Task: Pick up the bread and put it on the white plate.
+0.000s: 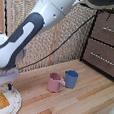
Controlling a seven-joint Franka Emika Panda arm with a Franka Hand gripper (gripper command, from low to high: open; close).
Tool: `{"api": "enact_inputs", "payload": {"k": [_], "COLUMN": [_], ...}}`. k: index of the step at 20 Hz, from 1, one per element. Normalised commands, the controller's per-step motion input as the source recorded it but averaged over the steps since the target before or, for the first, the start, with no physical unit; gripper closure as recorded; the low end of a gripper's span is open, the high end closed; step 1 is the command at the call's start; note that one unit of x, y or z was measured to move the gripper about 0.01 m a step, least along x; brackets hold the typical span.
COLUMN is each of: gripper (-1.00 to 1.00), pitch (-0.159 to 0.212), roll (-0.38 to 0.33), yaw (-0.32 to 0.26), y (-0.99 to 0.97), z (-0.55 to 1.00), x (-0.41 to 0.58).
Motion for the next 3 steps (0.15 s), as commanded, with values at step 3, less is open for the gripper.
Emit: {"api": "enact_inputs", "payload": {"k": [3], "gripper": [-1.00], "pitch": [-0.191], "roll": [-0.087], "yaw": [0.037], "y": [-0.09], "z": [0.56], "x": [0.376]}}
